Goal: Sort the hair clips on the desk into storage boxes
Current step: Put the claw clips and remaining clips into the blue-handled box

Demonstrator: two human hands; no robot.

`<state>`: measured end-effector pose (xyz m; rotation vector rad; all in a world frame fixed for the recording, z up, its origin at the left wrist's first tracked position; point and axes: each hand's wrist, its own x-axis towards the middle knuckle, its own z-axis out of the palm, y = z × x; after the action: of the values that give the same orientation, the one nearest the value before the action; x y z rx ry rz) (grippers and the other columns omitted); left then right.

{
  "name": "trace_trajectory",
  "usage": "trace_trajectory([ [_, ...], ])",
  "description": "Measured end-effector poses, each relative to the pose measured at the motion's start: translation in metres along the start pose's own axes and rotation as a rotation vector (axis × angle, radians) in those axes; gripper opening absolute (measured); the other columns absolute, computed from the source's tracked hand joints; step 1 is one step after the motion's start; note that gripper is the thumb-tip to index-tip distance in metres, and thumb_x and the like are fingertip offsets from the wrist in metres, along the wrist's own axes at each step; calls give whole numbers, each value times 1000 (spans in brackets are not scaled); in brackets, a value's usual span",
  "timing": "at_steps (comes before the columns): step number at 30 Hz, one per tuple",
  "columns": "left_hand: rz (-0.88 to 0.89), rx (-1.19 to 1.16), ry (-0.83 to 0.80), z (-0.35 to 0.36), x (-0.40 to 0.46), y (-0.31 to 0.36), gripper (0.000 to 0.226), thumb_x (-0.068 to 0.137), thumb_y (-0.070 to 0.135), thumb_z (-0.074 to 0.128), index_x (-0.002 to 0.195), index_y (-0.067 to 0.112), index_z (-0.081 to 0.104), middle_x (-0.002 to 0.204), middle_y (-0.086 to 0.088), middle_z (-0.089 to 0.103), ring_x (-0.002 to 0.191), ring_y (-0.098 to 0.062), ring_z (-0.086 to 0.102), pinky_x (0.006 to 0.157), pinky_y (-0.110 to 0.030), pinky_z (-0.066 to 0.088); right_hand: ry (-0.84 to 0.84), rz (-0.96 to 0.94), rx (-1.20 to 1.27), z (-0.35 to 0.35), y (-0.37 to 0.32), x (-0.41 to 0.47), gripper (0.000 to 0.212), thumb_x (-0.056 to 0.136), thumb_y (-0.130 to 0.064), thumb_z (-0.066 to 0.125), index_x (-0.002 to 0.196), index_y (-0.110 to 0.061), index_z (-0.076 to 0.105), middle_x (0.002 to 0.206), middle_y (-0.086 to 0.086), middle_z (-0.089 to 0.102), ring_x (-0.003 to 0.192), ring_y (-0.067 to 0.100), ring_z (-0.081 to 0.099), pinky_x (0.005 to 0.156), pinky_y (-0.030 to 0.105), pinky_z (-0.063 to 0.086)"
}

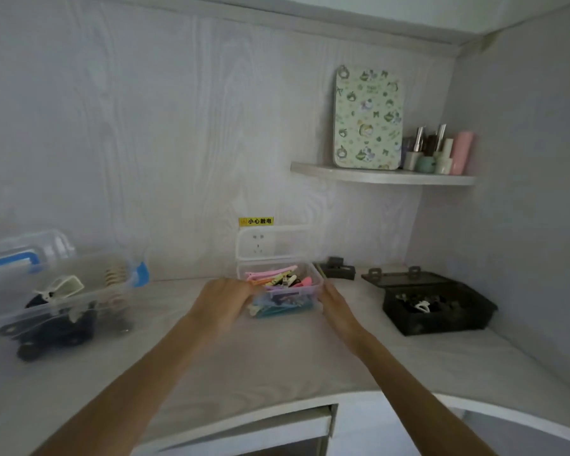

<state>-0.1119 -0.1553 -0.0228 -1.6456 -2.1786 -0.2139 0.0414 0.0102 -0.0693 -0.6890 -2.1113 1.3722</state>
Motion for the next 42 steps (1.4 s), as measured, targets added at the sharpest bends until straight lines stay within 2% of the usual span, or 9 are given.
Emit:
trace_trajectory([
  [5,-78,51,81,-13,-27,-35,30,71,17,79,93,36,74,65,-2,73,56,-25,69,47,-30,51,-143,-35,-64,28,-15,13,40,99,-26,35,137,-14,38,142,8,42,130,25,40,112,39,29],
  [8,-268,58,-13,-24,-32,-39,28,89,22,56,112,36,66,98,-3,74,89,-26,69,70,-32,51,-199,-86,-236,38,-17,24,44,97,-8,37,140,-12,34,137,11,48,124,24,46,103,29,36],
  [13,-271,-107,172,-37,1,0,30,86,24,55,114,28,63,111,4,67,106,-21,60,82,-32,47,348,-124,-387,12,-2,58,30,85,-1,43,101,-14,64,107,6,65,106,23,57,91,36,48],
  [18,-58,-328,-26,-2,78,51,35,91,14,43,125,19,52,127,-6,59,117,-26,55,92,-38,47,239,0,-560,-35,9,78,37,95,-17,39,129,-4,43,134,14,46,124,31,41,106,39,36],
  [22,-6,-276,-353,51,128,79,62,97,30,39,147,5,13,156,-14,13,145,-28,12,116,-39,22,29,62,-693,-55,21,93,62,94,-8,42,147,-5,9,156,14,5,144,30,7,118,40,12],
  [25,-28,-275,-366,85,139,83,75,94,43,41,150,10,3,156,-10,11,141,-32,19,115,-38,21,-22,139,-832,-61,25,97,72,91,-4,45,147,-8,-1,157,13,-1,144,29,3,118,38,13],
  [31,-26,-147,-167,83,121,78,56,89,52,44,135,21,39,132,-8,40,113,-31,45,94,-36,37,-22,53,-1138,-61,20,84,59,86,-13,53,141,-10,30,138,18,30,127,33,28,99,39,37],
  [38,63,-325,-175,49,58,72,22,90,24,52,110,21,62,123,-2,57,111,-22,54,94,-33,45,-105,101,-840,-62,-1,43,53,81,-21,65,130,-23,45,129,15,47,116,30,48,95,33,40],
  [42,43,-515,-168,13,6,61,23,87,31,60,109,31,65,109,9,66,97,-6,62,82,-22,49,-139,82,-730,-53,-10,12,40,86,-14,60,125,-18,51,129,14,53,113,26,53,92,26,40],
])
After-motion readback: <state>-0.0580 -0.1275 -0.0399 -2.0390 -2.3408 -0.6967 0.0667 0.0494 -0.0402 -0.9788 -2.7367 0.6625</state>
